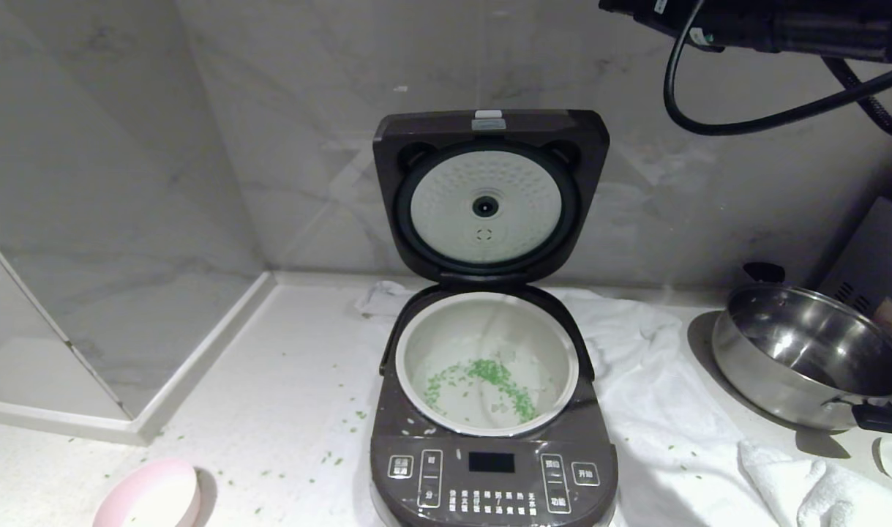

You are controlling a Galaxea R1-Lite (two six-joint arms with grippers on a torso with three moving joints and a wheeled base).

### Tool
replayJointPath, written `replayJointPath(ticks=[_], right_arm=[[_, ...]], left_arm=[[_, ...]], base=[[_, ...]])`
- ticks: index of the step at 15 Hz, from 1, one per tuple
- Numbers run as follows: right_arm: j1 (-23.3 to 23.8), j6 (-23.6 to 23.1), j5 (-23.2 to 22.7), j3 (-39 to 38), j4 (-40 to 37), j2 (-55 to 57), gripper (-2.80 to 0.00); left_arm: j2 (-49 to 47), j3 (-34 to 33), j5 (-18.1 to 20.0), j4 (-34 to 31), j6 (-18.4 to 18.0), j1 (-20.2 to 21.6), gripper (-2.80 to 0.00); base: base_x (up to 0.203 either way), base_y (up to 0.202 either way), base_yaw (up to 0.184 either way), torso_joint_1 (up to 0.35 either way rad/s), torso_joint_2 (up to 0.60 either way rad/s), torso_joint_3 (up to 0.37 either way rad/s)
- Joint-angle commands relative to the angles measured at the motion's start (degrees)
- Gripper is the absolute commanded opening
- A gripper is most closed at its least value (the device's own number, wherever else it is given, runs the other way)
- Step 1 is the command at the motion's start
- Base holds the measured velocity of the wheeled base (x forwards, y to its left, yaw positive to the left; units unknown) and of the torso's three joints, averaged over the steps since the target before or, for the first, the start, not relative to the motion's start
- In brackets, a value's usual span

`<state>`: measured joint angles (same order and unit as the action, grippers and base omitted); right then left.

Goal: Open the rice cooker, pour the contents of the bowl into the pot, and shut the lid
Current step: Close the rice cooker

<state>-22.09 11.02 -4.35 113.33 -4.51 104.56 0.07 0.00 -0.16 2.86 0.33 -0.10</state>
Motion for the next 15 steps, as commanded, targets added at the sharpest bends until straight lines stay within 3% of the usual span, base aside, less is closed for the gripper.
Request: replayJointPath(ticks=[1,4,12,15], right_arm=[[2.3,0.1,-0.4,0.0,0.1,4.7,-2.80],[3.0,0.1,-2.5,-0.1,2.7,7.7,-2.80],[0.1,0.4,-2.6,-1.2,2.6,8.0,-2.80],[-0.7,3.2,-2.3,-1.7,1.4,7.3,-2.80]], left_arm=[[0.0,-0.8,0.0,0.0,0.0,0.0,-2.80],[0.0,-0.8,0.0,0.0,0.0,0.0,-2.80],[0.0,-0.8,0.0,0.0,0.0,0.0,-2.80],[0.0,-0.8,0.0,0.0,0.0,0.0,-2.80]], base=[[0.000,0.000,0.000,0.000,0.00,0.000],[0.000,0.000,0.000,0.000,0.00,0.000],[0.000,0.000,0.000,0.000,0.00,0.000],[0.000,0.000,0.000,0.000,0.00,0.000]])
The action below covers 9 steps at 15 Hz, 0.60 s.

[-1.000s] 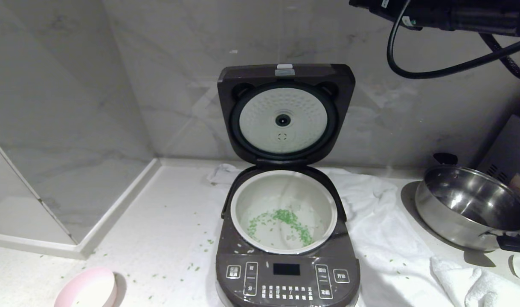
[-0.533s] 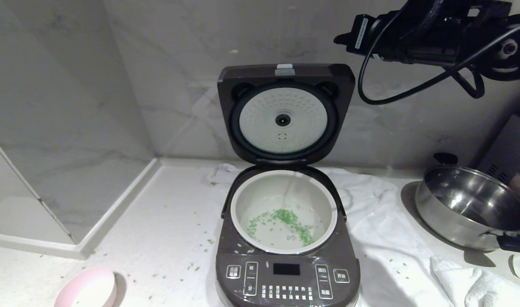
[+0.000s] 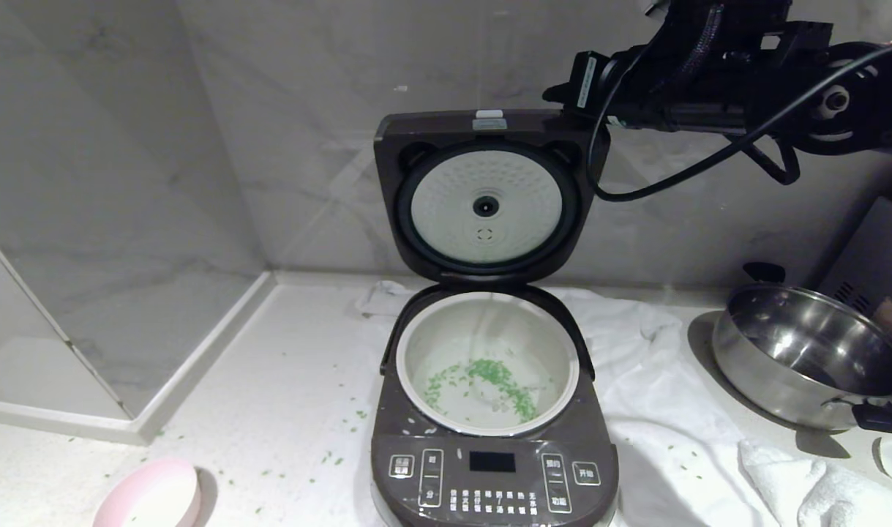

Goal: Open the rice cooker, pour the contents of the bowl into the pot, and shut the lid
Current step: Close the rice cooker

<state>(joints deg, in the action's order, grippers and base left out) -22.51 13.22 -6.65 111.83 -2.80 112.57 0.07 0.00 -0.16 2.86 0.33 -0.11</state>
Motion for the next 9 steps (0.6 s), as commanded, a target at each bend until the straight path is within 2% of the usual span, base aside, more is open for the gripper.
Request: replayJointPath(ticks=[1,9], right_arm=[[-0.3,2.0,0.0,-0.2,-0.6,-0.8,-2.80],[-2.0,8.4,-0.1,-5.4,-3.6,-6.7,-2.80]], left_arm=[[0.0,-0.8,0.0,0.0,0.0,0.0,-2.80],[0.0,-0.8,0.0,0.0,0.0,0.0,-2.80]], base=[[0.000,0.000,0.000,0.000,0.00,0.000],[0.000,0.000,0.000,0.000,0.00,0.000]])
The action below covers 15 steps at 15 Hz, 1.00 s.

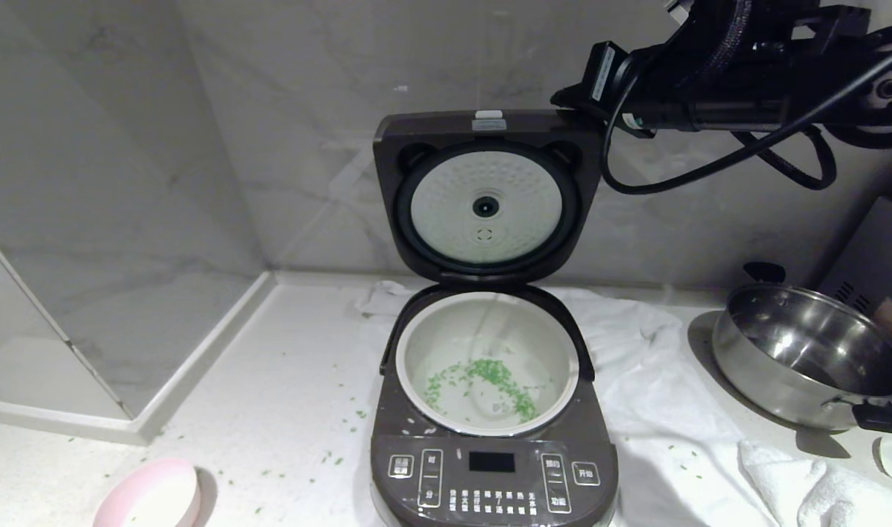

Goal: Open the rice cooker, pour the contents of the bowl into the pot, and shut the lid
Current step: Close the rice cooker

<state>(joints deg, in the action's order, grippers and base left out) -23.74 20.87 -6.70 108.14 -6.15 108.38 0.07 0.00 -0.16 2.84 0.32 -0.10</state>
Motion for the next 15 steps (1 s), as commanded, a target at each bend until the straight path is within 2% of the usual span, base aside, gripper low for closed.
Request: replayJointPath(ticks=[1,5,9,11,15], right_arm=[[-1.6,1.6,-0.1,-3.2,-0.3,-3.7,-2.80],[-5.9,4.6,-0.1,-9.0,-0.4,-8.5,-2.80],[-6.1,4.3,0.2,-7.8,-1.4,-9.0,-2.80],[-5.8,2.2,0.3,-3.3,-1.6,-8.3,-2.80],[-4.0,-5.3,0.2,2.3,-1.6,-4.0,-2.80]], left_arm=[[0.0,-0.8,0.0,0.1,0.0,0.0,-2.80],[0.0,-0.8,0.0,0.1,0.0,0.0,-2.80],[0.0,-0.8,0.0,0.1,0.0,0.0,-2.80],[0.0,-0.8,0.0,0.1,0.0,0.0,-2.80],[0.0,-0.8,0.0,0.1,0.0,0.0,-2.80]], base=[[0.000,0.000,0.000,0.000,0.00,0.000],[0.000,0.000,0.000,0.000,0.00,0.000],[0.000,0.000,0.000,0.000,0.00,0.000],[0.000,0.000,0.000,0.000,0.00,0.000],[0.000,0.000,0.000,0.000,0.00,0.000]])
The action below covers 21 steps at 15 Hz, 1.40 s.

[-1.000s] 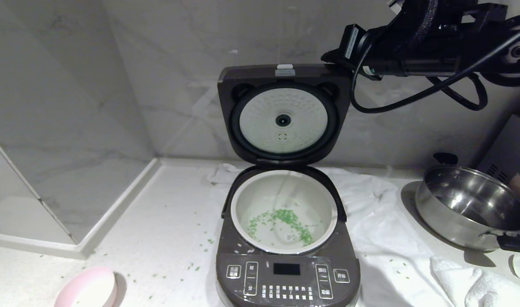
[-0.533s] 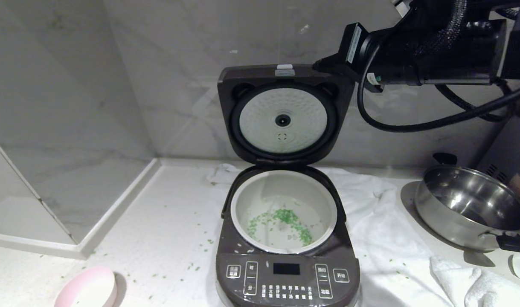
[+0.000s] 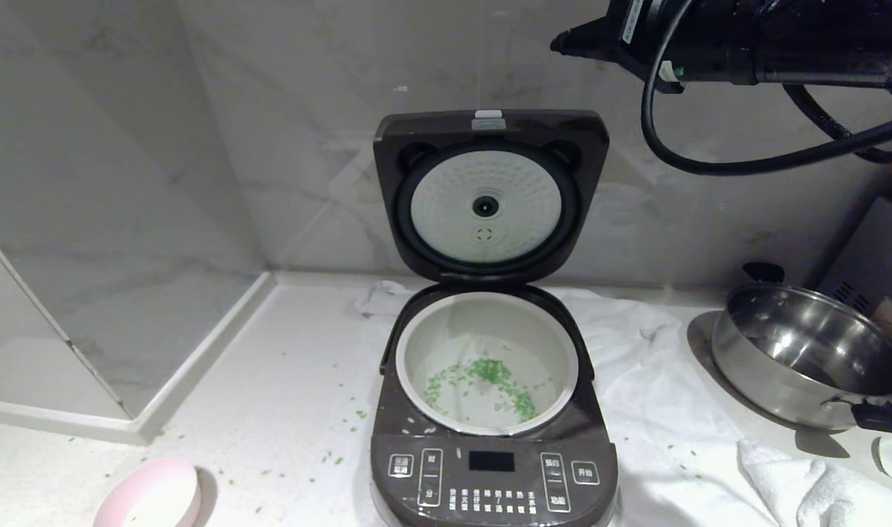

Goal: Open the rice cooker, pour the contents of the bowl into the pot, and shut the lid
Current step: Close the rice cooker

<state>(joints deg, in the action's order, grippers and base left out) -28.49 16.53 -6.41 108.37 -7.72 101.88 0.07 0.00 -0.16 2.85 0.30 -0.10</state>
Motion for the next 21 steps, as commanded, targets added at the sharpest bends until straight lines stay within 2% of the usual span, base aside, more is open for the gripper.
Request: replayJointPath(ticks=[1,10,16,18,21], right_arm=[[1.4,-1.3,-0.3,3.8,-0.2,4.2,-2.80],[6.6,-1.6,-0.7,4.6,2.1,11.1,-2.80],[7.7,0.2,-0.7,3.1,1.4,4.4,-2.80],[9.4,3.8,-3.9,1.8,-0.6,-0.3,-2.80],[15.3,11.1,-14.6,-1.8,-2.6,-5.4,-2.80]], left_arm=[[0.0,-0.8,0.0,0.0,0.0,0.0,-2.80],[0.0,-0.8,0.0,0.0,0.0,0.0,-2.80],[0.0,-0.8,0.0,0.0,0.0,0.0,-2.80],[0.0,-0.8,0.0,0.0,0.0,0.0,-2.80],[0.0,-0.8,0.0,0.0,0.0,0.0,-2.80]], base=[[0.000,0.000,0.000,0.000,0.00,0.000],[0.000,0.000,0.000,0.000,0.00,0.000],[0.000,0.000,0.000,0.000,0.00,0.000],[0.000,0.000,0.000,0.000,0.00,0.000],[0.000,0.000,0.000,0.000,0.00,0.000]])
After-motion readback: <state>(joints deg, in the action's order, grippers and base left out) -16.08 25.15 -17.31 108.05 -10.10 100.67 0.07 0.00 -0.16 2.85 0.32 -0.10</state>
